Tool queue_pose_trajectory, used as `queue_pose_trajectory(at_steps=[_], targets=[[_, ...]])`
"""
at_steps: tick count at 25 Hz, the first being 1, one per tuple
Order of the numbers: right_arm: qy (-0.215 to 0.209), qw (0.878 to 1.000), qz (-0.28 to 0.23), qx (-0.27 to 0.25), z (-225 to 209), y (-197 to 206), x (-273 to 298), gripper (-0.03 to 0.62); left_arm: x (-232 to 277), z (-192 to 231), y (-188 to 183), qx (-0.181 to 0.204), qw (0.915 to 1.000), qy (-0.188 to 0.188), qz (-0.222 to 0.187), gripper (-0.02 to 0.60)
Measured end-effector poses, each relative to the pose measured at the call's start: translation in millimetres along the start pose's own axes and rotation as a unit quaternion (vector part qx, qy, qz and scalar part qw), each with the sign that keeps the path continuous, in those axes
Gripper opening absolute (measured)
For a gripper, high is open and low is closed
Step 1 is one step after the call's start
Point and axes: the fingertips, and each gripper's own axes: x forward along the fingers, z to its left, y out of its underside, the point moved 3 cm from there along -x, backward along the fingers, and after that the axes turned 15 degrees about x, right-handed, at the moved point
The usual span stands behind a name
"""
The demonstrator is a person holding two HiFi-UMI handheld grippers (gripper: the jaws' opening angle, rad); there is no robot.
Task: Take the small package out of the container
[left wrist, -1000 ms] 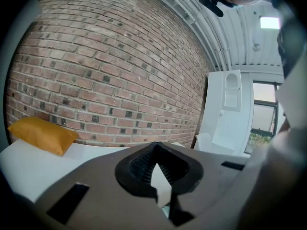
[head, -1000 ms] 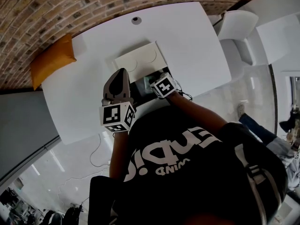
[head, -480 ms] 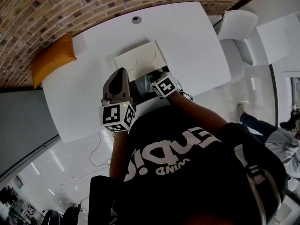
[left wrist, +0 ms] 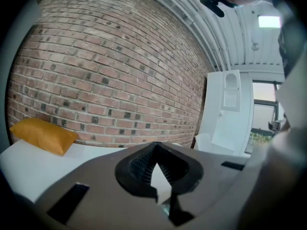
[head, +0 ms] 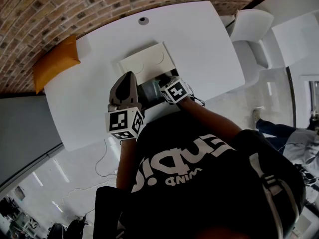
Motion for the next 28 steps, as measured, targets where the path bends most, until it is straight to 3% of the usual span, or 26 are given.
queue_pose_trajectory(at_steps=[18, 28], targets=[[-0.05, 0.996, -0.053, -0.05, 40, -19, -46, 0.008, -7, -11, -1, 0.001, 1.0, 0.002, 0.0, 0.005], [-0.085, 0.986, -0.127, -0.06, 57, -46, -95, 0.006, -10, -13, -1, -0.001, 1.0, -0.001, 0.001, 0.005]])
